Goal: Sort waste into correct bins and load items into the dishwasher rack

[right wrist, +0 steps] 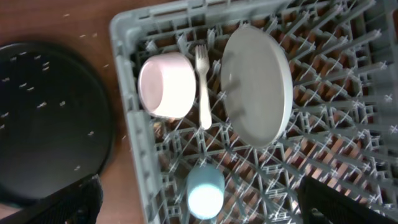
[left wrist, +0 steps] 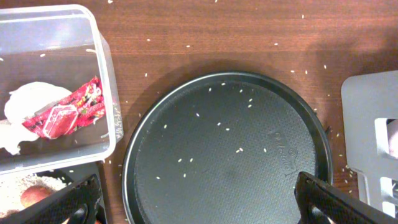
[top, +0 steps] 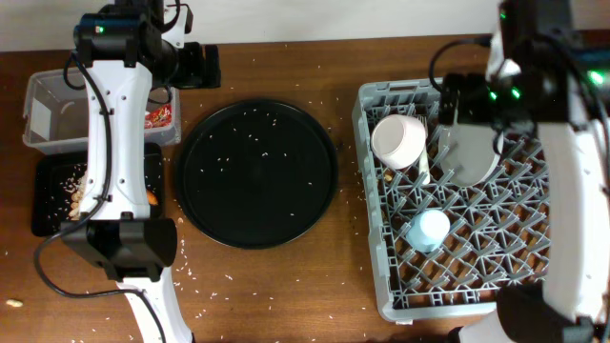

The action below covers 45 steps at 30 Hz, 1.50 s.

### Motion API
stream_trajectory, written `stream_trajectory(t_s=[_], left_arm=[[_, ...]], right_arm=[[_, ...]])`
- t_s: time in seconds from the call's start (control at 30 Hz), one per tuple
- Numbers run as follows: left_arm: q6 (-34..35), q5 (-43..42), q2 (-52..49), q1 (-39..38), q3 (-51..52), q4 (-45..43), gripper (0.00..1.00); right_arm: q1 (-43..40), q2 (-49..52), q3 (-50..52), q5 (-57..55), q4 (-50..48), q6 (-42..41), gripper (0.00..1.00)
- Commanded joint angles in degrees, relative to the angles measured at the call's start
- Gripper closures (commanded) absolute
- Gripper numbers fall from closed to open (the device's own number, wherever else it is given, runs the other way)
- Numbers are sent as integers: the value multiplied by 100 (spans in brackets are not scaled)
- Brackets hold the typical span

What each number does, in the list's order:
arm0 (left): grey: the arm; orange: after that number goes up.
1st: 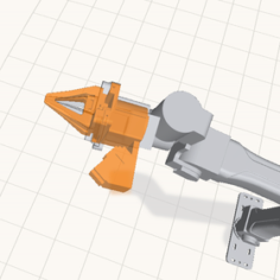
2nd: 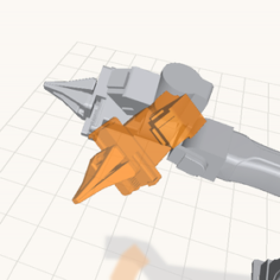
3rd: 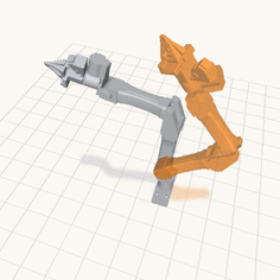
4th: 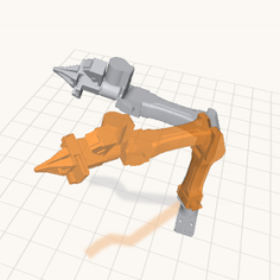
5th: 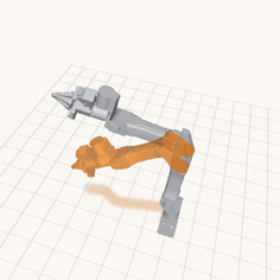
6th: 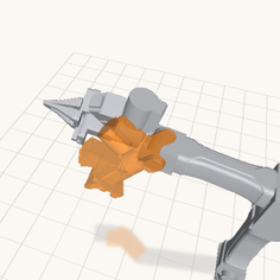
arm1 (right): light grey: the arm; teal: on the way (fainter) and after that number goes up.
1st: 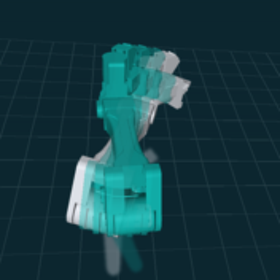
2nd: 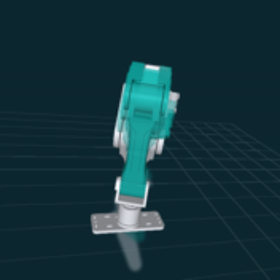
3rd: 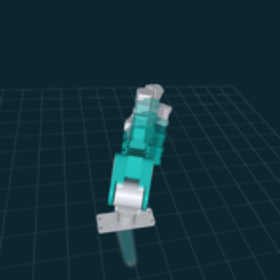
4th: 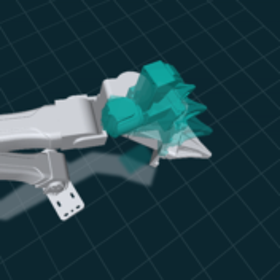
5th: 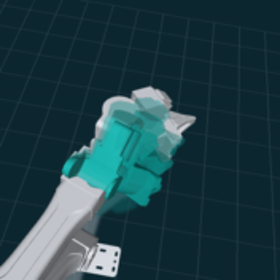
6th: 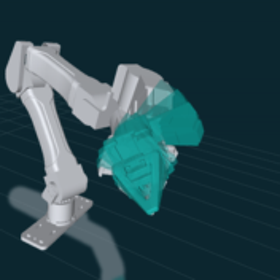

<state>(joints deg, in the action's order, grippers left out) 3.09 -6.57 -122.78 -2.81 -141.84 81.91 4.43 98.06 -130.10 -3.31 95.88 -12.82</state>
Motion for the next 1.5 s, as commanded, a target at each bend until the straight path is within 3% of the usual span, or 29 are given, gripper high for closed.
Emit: stream_trajectory(t_s=[0.0,0.07,0.23,0.43,0.73,0.8,1.07,1.23,1.47], left_arm=[[35,42,66,26,-70,2,1],[35,42,66,26,-70,2,1],[35,42,66,26,-70,4,1],[35,42,66,26,-70,4,1],[35,42,66,26,-70,4,1],[35,42,66,26,-70,4,1],[35,42,66,26,-70,4,1],[35,42,66,26,-70,4,1],[35,42,66,26,-70,4,1]], right_arm=[[-28,-297,-9,675,146,-33,2],[-28,-387,-9,1228,144,-33,2],[-33,-382,-9,1305,140,-28,2],[-33,-452,-9,1123,63,708,2],[7,-1198,629,1008,-1534,964,2],[4,-1539,1187,992,-1985,966,2],[0,-4406,6102,968,-5748,964,2],[0,-6262,8723,922,-7399,962,2],[0,-7932,11499,898,-9427,957,2]])
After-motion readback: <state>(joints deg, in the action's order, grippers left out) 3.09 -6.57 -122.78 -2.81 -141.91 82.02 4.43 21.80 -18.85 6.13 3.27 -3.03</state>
